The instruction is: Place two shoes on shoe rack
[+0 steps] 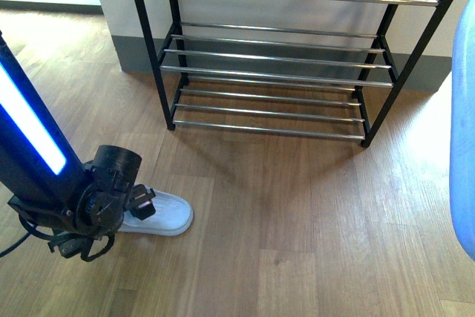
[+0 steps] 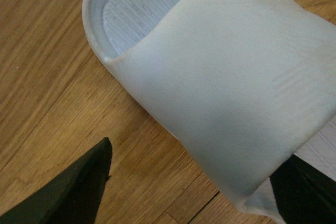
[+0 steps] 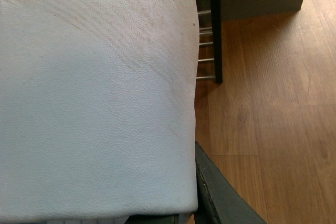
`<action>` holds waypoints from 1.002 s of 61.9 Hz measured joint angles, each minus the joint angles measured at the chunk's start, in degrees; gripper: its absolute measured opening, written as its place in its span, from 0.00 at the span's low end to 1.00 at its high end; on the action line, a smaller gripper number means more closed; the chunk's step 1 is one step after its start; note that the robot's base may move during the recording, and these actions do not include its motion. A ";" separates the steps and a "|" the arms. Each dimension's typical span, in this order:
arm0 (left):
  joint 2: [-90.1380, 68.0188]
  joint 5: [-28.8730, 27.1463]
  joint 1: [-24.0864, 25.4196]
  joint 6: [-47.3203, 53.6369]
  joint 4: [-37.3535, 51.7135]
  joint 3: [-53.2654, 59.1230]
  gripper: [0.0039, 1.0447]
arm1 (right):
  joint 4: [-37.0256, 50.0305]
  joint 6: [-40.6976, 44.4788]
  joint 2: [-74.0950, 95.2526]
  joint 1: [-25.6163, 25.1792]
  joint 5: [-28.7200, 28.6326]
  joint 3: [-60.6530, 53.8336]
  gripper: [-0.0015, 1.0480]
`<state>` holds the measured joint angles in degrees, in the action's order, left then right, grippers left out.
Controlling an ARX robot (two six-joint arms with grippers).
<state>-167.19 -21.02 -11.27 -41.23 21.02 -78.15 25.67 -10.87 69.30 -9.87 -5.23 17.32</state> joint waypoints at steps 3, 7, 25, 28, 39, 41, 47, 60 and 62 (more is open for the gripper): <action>0.00 -0.02 -0.07 -0.02 0.00 0.07 0.67 | 0.02 0.00 0.00 0.00 -0.02 0.00 0.02; 0.00 -0.15 -0.13 -0.02 -0.11 0.09 0.59 | 0.02 0.00 0.00 0.00 -0.02 0.00 0.02; 0.00 -0.22 -0.22 0.33 -0.35 0.17 0.19 | 0.02 0.00 0.00 0.00 0.00 0.00 0.02; 0.07 0.04 -0.24 0.96 0.44 0.68 0.11 | 0.02 0.00 0.00 0.00 0.00 0.00 0.02; 4.72 3.08 -1.14 8.09 7.13 8.70 0.02 | 0.02 0.00 0.00 0.00 -0.02 0.00 0.02; 5.90 3.30 -1.46 9.73 8.09 10.25 0.02 | 0.02 0.00 0.00 0.00 0.00 0.00 0.02; 10.95 4.70 -2.14 13.33 10.82 15.78 0.02 | 0.02 0.00 0.00 0.00 -0.02 0.00 0.02; 26.29 4.79 -2.73 22.23 17.33 30.80 0.02 | 0.02 0.00 0.00 0.00 0.00 0.00 0.02; 28.28 4.33 -2.64 23.34 17.75 32.61 0.02 | 0.02 0.00 0.00 0.00 0.00 0.00 0.02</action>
<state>-138.91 -16.69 -13.91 -17.89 38.76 -45.54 25.69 -10.87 69.30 -9.87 -5.23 17.32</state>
